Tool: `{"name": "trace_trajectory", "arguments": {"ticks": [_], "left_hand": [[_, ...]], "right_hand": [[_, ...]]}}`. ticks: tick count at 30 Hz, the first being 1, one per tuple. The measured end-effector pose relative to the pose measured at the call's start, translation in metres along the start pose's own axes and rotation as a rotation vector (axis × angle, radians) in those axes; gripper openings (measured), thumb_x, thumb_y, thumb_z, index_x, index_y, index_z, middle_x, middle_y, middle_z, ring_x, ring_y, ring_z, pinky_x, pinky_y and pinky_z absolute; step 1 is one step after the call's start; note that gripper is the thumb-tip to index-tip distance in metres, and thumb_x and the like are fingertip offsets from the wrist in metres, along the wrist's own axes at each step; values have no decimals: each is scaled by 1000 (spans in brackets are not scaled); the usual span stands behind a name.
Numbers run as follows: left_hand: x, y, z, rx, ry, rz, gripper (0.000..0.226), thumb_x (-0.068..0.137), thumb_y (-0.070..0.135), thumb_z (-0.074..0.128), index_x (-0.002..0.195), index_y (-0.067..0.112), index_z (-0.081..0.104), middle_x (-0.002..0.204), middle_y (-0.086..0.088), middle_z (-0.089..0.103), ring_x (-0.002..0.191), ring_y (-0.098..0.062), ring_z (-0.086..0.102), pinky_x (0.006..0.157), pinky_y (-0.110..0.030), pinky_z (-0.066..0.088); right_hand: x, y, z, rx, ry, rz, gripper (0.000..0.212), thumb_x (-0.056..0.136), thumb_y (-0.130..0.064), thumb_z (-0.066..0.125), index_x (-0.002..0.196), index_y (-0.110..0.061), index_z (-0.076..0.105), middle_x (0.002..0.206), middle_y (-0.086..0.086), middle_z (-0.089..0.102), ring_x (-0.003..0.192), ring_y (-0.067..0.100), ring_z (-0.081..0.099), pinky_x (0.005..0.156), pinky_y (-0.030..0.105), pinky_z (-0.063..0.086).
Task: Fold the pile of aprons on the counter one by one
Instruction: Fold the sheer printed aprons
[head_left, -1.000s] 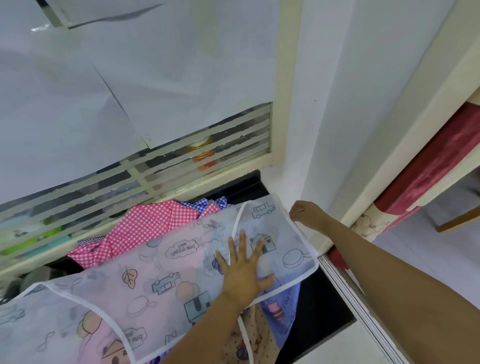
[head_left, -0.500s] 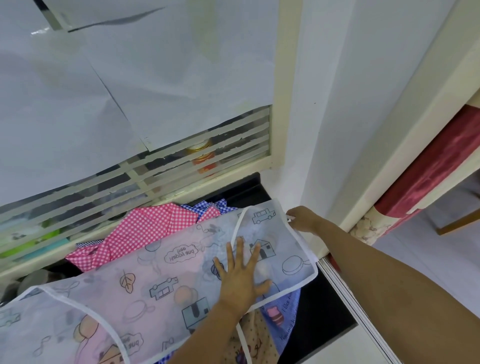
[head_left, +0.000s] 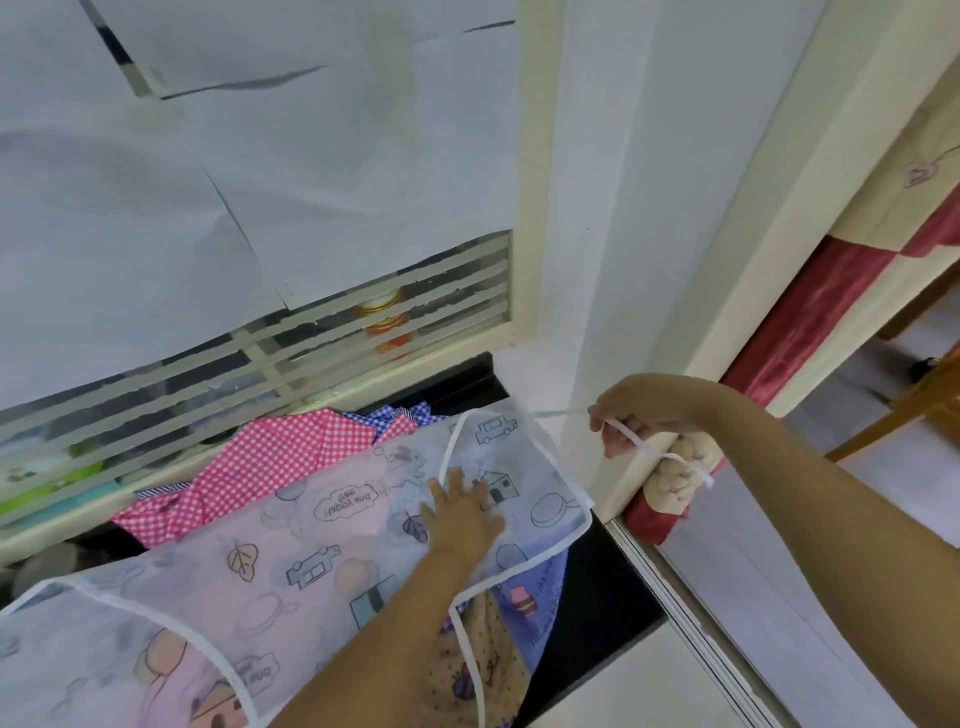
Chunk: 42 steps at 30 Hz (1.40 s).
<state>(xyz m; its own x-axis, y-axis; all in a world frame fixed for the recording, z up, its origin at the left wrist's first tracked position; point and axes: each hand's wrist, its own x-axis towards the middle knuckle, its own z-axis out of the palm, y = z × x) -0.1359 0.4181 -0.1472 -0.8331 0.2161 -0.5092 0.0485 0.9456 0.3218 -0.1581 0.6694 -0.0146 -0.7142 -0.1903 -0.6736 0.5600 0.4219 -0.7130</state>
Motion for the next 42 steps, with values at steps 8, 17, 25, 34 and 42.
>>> {"name": "trace_trajectory", "arguments": {"ticks": [8, 17, 25, 34, 42], "left_hand": [[-72, 39, -54, -1285, -474, 124, 55, 99, 54, 25, 133, 19, 52, 140, 5, 50, 137, -11, 35, 115, -31, 19], [-90, -80, -95, -1040, 45, -72, 24, 100, 15, 49, 85, 7, 66, 57, 0, 50, 44, -5, 42, 44, -13, 38], [-86, -172, -76, -549, 129, -131, 29, 99, 21, 50, 87, 5, 71, 68, -1, 59, 53, -7, 45, 42, -8, 31], [-141, -240, -83, -529, 346, -195, 14, 92, 12, 59, 96, 8, 71, 84, 3, 66, 73, -10, 59, 67, -18, 45], [-245, -367, -79, -576, 927, -599, 29, 83, 7, 64, 112, 4, 63, 105, -13, 64, 96, -27, 59, 77, -31, 43]], "right_hand": [[15, -54, 65, 583, -143, -58, 14, 95, 2, 47, 98, 0, 61, 93, 11, 73, 79, 17, 72, 68, 25, 59], [66, -38, 112, 524, 265, -22, 15, 92, -7, 60, 104, 1, 61, 98, 18, 70, 76, 21, 67, 68, 27, 59], [73, -12, 185, -728, 560, -197, 31, 89, -37, 64, 81, -8, 56, 83, 6, 58, 80, 21, 60, 62, 27, 42], [114, 4, 270, -860, 332, -308, 71, 95, -37, 52, 152, -23, 12, 160, 11, 3, 146, 33, 7, 116, 44, 15], [126, -27, 344, -949, 459, -555, 60, 90, -4, 47, 147, -9, 28, 158, 16, 11, 147, 34, 4, 119, 44, 3]]}}
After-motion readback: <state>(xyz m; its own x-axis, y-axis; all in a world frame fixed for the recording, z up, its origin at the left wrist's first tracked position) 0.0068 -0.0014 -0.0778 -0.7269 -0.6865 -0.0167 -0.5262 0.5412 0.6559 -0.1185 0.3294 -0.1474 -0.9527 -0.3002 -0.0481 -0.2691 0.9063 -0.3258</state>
